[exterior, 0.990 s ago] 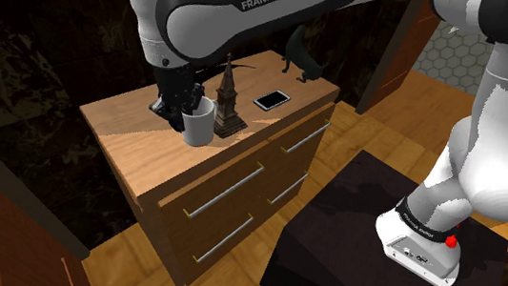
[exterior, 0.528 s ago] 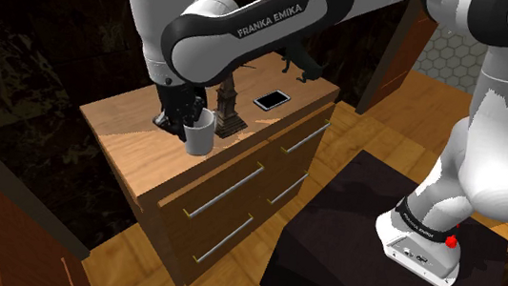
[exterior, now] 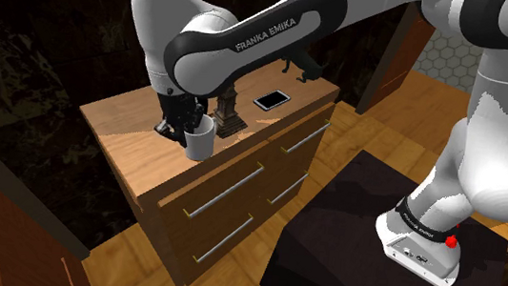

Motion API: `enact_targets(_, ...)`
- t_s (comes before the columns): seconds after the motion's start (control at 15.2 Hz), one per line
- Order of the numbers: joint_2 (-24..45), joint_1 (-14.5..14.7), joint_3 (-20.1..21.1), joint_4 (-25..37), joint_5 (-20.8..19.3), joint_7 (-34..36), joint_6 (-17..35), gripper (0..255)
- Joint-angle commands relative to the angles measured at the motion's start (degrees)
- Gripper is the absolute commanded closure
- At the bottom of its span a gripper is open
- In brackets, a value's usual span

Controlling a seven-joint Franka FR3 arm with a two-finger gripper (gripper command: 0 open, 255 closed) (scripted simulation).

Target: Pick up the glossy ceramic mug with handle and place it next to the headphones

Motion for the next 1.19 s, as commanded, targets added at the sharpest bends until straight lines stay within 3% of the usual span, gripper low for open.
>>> enact_targets(0.0,-0.01,-0.01,0.00,-0.03,0.00,0.00,0.04,255)
enact_targets(0.13,-0.01,-0.01,0.00,-0.03,0.00,0.00,0.04,255)
enact_targets(0.2,-0.01,0.00,0.00,-0.03,0.00,0.00,0.04,0)
enact_targets(0.53,-0.02,-0.01,0.00,-0.03,0.00,0.00,0.04,0)
enact_targets(0.79,-2.21,0.03,0.43,4.23,0.88,-0.59,-6.33,0)
enact_targets(1.12,-2.21,0.03,0.43,4.23,0.88,-0.59,-6.33,0)
